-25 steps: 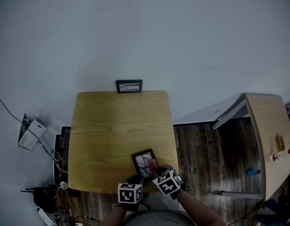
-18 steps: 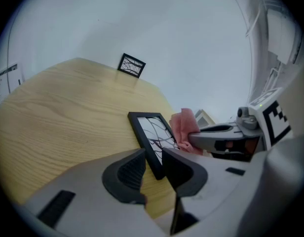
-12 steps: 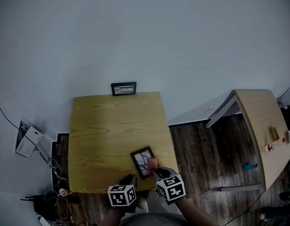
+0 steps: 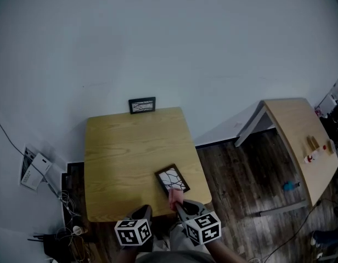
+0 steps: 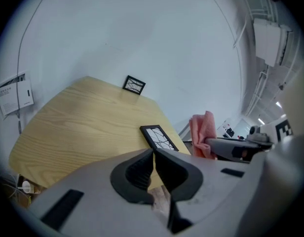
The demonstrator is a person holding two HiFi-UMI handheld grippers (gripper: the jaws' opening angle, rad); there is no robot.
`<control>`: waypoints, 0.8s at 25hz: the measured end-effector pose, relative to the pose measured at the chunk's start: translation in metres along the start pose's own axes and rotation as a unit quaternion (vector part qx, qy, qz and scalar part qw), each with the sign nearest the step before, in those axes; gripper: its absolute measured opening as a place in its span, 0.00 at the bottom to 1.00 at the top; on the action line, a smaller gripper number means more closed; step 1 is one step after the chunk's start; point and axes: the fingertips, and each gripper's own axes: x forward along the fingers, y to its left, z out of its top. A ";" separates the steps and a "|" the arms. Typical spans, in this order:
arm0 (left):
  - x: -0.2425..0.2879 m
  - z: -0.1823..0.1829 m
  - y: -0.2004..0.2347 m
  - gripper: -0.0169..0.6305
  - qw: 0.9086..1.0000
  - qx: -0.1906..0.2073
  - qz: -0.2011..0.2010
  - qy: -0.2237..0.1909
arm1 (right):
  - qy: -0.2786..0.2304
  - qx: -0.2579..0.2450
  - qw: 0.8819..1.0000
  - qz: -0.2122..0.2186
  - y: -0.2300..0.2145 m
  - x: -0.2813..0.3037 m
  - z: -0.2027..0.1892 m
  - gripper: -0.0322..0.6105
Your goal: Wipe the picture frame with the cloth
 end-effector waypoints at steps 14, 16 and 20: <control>-0.080 -0.012 0.009 0.05 0.999 0.021 -0.027 -0.034 | -0.050 0.010 0.999 0.011 0.071 -0.037 -0.015 0.08; -0.088 -0.014 0.011 0.05 0.999 0.020 -0.029 -0.038 | -0.050 0.010 0.999 0.011 0.078 -0.038 -0.018 0.08; -0.096 -0.014 0.016 0.05 0.998 0.017 -0.027 -0.045 | -0.058 0.005 0.998 0.012 0.086 -0.038 -0.019 0.08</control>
